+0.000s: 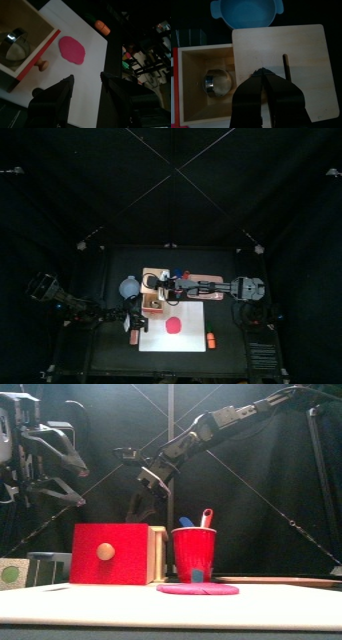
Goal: Get the cutter from the drawer then cut the dough then place the extra dough in the bowl
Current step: Place the cutter on the board
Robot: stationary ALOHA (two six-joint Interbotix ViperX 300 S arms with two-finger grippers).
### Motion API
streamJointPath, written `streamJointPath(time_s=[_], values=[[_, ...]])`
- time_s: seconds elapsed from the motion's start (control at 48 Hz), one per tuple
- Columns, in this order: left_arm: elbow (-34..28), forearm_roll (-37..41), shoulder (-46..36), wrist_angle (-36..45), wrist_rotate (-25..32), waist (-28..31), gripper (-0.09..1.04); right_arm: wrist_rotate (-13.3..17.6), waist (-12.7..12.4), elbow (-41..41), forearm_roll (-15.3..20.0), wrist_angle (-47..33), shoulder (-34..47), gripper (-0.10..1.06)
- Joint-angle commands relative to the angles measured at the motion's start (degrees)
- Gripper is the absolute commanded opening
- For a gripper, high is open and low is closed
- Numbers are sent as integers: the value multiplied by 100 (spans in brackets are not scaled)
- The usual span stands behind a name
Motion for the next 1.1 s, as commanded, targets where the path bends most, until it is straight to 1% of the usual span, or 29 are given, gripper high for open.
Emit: streamJointPath(time_s=[0.021, 0.25, 0.396, 0.5, 0.542, 0.604, 0.75, 0.771, 0.812, 0.896, 0.958, 1.104], values=[[62, 202, -62, -264, 255, 202, 83, 0, 70, -237, 44, 79, -237, 5], [264, 756, -255, -809, 1063, 281, 83, -9, 308, -483, 88, 475, -413, 6], [457, 791, -510, -1143, 1635, 299, 80, 18, 492, -598, 88, 809, -413, 8], [686, 791, -712, -1345, 2013, 369, 77, 26, 606, -650, 97, 1002, -404, 12], [791, 791, -826, -1450, 2171, 387, 76, 35, 633, -659, 88, 1063, -396, 15], [888, 782, -958, -1573, 2303, 404, 75, 70, 668, -677, 97, 1160, -387, 23], [1002, 791, -1213, -1644, 2399, 466, 74, 202, 686, -729, 105, 1239, -352, 48], [1020, 791, -1266, -1644, 2408, 483, 74, 220, 686, -738, 105, 1248, -343, 53], [1046, 800, -1310, -1644, 2408, 492, 74, 237, 686, -765, 105, 1257, -325, 60], [1090, 817, -1380, -1644, 2426, 519, 74, 237, 686, -791, 79, 1266, -264, 71], [1116, 844, -1415, -1644, 2435, 562, 74, 237, 686, -817, 88, 1283, -220, 76], [1143, 993, -1433, -1635, 2435, 686, 74, 237, 677, -958, 97, 1459, -79, 76]])
